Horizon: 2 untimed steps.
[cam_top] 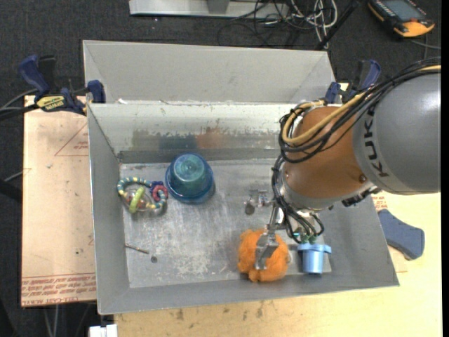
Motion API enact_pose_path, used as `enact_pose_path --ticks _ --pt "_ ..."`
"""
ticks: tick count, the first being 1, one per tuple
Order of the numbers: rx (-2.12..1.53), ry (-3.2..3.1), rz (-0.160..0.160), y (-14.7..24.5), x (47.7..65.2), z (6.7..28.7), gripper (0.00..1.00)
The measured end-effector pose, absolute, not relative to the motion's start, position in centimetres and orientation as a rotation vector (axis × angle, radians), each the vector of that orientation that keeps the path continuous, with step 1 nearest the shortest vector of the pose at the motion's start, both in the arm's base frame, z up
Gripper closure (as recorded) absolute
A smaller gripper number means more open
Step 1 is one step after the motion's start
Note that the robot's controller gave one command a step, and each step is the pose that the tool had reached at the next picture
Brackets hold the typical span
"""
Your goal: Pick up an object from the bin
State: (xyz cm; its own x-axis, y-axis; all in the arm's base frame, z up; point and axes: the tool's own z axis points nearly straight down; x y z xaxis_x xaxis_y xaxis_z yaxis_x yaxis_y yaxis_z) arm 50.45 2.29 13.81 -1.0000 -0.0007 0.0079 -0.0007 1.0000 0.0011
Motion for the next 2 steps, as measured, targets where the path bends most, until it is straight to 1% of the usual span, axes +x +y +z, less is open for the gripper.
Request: enact_pose_path --ticks 1,2 --pt "0.000 -3.141 -0.002 2.3 50.6 14.2 0.00" --pt "0.184 -3.145 -0.003 1.5 50.7 12.2 0.00"
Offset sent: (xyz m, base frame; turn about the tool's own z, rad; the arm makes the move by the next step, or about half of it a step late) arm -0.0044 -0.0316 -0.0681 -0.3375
